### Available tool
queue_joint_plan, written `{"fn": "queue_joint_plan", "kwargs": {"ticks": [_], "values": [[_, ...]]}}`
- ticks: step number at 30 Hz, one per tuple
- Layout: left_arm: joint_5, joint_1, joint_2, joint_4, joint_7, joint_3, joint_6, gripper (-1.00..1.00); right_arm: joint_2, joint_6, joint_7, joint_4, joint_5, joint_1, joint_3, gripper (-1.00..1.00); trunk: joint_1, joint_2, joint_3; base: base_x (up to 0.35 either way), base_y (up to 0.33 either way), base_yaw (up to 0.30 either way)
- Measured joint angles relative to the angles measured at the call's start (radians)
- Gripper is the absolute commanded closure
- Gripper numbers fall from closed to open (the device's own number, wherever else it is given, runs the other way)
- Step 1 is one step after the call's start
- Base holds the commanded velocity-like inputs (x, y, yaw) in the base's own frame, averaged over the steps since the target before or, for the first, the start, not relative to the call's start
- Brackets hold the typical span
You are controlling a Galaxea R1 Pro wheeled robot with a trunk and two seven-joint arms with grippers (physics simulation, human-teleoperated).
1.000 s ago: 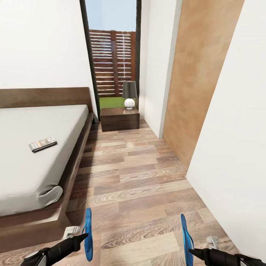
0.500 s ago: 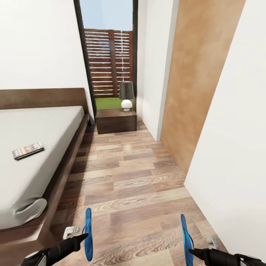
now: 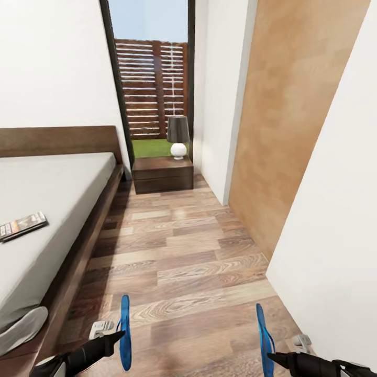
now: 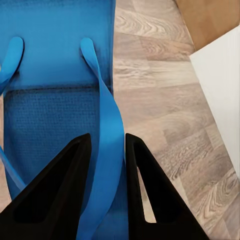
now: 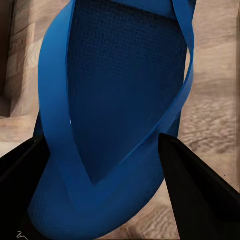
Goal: In the bedroom, move the book from the bed onto either nightstand, and place the two sandals side by side next to the bed.
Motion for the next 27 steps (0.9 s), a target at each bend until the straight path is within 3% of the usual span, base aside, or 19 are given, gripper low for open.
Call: {"fn": "queue_joint_plan", "kwargs": {"ticks": [27], "values": [[0.000,-0.001,0.000,0.000,0.000,0.000,0.000,1.00,0.000,0.000,0.000,0.000,0.000,0.000,0.000,1.00,0.000,0.000,0.000,0.329,0.000,0.000]]}}
